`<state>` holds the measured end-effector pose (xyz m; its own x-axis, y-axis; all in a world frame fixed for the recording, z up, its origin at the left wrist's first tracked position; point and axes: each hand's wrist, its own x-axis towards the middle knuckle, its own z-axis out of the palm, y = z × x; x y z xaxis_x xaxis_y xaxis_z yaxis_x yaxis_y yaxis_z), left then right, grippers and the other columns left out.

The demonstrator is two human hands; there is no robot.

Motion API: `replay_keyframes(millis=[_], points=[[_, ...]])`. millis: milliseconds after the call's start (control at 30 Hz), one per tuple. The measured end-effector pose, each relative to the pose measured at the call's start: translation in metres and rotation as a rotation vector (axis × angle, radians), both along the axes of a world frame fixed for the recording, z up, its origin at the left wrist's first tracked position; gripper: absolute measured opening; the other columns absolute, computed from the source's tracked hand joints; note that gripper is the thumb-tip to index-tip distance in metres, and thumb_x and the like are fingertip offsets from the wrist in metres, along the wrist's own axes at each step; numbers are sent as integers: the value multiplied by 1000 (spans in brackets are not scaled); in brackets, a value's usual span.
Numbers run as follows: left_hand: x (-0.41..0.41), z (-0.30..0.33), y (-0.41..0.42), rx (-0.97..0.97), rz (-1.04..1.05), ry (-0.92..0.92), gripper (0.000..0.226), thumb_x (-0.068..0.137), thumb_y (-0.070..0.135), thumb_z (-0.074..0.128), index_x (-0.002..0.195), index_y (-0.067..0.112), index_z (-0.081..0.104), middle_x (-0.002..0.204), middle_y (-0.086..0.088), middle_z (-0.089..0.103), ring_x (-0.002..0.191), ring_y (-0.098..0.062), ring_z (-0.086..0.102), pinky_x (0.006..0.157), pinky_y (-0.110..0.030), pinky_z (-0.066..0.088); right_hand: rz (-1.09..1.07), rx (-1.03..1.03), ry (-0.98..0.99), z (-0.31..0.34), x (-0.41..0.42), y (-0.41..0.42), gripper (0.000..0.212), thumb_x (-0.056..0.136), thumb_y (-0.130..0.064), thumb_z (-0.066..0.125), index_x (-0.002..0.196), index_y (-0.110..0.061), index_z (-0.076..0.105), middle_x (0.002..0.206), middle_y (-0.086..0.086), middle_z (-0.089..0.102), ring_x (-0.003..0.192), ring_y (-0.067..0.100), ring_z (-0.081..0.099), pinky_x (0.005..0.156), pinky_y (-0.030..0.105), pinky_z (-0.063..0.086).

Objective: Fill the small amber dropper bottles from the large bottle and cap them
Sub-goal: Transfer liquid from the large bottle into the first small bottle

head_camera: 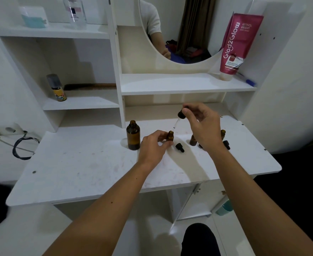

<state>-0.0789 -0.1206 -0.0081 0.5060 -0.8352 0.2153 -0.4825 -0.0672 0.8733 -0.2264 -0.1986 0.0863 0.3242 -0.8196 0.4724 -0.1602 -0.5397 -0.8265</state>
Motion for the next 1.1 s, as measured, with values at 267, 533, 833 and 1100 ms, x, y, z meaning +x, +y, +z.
replay_keyframes(millis=[267, 533, 833, 1100], points=[[1, -2, 1, -8, -5, -29, 28, 89, 27, 81, 116, 20, 73, 107, 12, 76, 100, -3, 69, 96, -34, 58, 33, -48, 115, -13, 11, 0, 16, 97, -17, 75, 112, -12, 79, 89, -9, 79, 87, -7, 73, 84, 5, 51], [1, -2, 1, -13, -8, -35, 28, 90, 26, 79, 116, 19, 73, 109, 11, 75, 103, -2, 69, 98, -33, 57, -22, 9, 146, -20, 16, -1, 7, 94, -14, 78, 93, -21, 80, 83, -20, 75, 80, -11, 69, 80, 3, 48], [2, -4, 0, 6, -4, -64, 27, 92, 26, 77, 117, 21, 71, 112, 10, 75, 105, -5, 69, 100, -35, 57, -21, 43, 187, -16, 21, -2, 8, 95, -16, 77, 91, -23, 79, 81, -20, 74, 78, -12, 67, 79, 4, 49], [2, -3, 0, 14, 2, -97, 28, 93, 28, 76, 119, 21, 70, 115, 8, 75, 106, -7, 68, 101, -33, 56, 1, -39, 182, -14, 21, 5, 11, 97, -14, 75, 107, -13, 80, 85, -14, 77, 80, -14, 70, 81, 3, 50]])
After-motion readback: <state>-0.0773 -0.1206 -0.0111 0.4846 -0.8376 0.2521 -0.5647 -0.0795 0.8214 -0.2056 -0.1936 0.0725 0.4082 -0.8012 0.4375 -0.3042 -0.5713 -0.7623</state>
